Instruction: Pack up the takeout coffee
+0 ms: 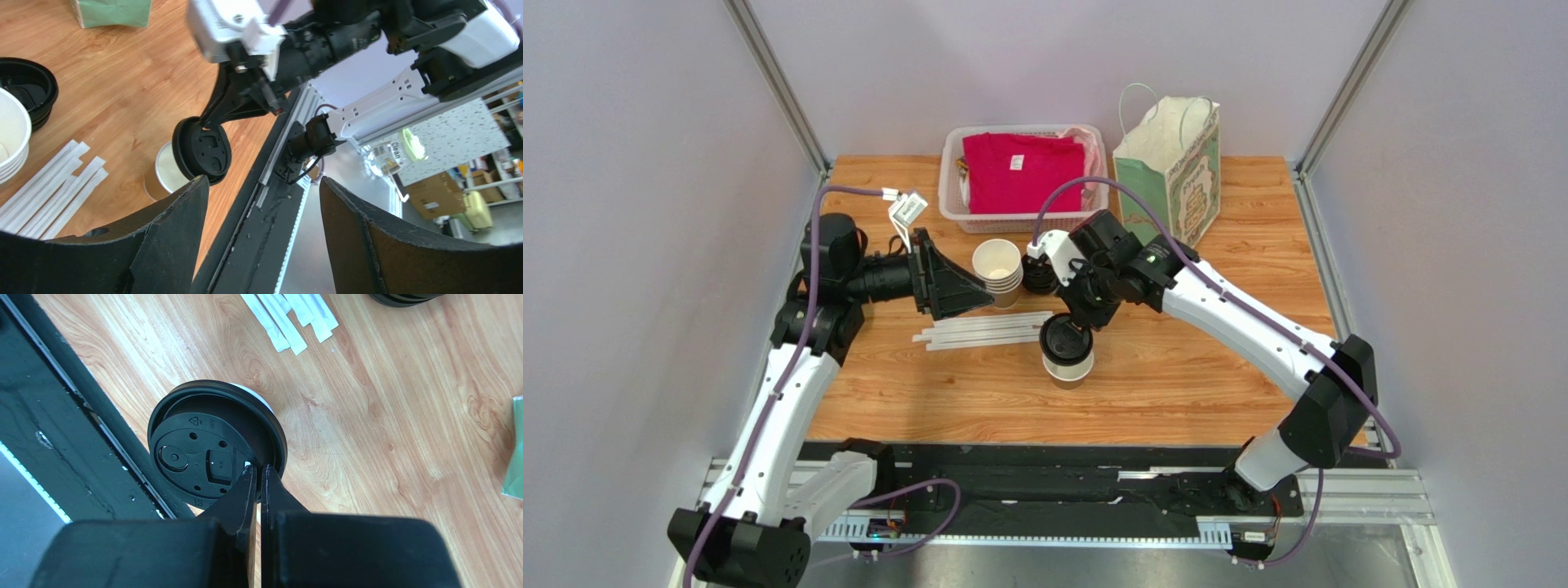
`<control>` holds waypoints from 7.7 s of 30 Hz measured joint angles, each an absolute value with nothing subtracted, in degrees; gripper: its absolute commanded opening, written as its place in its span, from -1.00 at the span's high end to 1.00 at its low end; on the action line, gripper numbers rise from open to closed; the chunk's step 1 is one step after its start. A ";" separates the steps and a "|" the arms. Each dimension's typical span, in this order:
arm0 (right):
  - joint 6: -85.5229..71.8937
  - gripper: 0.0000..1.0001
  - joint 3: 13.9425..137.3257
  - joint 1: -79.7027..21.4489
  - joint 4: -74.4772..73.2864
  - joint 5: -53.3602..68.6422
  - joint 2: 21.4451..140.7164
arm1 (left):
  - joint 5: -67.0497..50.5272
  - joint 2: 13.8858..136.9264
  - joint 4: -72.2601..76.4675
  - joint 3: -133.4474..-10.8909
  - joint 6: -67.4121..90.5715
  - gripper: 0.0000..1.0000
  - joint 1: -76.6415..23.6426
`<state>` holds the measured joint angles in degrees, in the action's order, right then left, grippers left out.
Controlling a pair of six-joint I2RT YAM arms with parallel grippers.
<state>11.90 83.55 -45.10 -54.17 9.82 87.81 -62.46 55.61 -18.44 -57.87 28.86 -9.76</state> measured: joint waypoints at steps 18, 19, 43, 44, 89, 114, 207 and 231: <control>11.90 1.00 83.61 -47.75 -54.17 7.16 95.20 | -61.21 53.69 -7.57 -39.77 44.23 -0.65 -9.69; 11.92 1.00 83.61 -47.81 -54.19 7.11 95.33 | -61.21 53.47 -7.20 -39.77 44.31 -0.65 -9.69; 14.48 1.00 82.85 -47.88 -55.29 6.76 96.51 | -60.99 53.93 -3.55 -37.74 45.89 -0.02 -16.01; 14.55 1.00 82.70 -47.88 -55.29 6.70 96.51 | -60.97 54.08 -3.46 -37.21 46.15 0.07 -16.21; 2.55 0.56 80.60 -34.26 -53.74 27.73 88.47 | -55.22 64.55 4.14 -35.33 48.97 0.83 -29.56; -5.93 0.79 67.64 -33.58 -44.80 48.86 96.49 | -47.53 81.21 1.10 -41.60 43.88 1.00 -34.89; -9.76 0.93 62.00 -27.59 -37.23 68.01 93.14 | -48.49 80.14 5.80 -46.22 46.22 1.00 -34.28; -15.18 1.00 63.44 -27.29 -30.89 67.96 105.25 | -47.46 86.59 5.28 -41.89 47.46 1.00 -29.43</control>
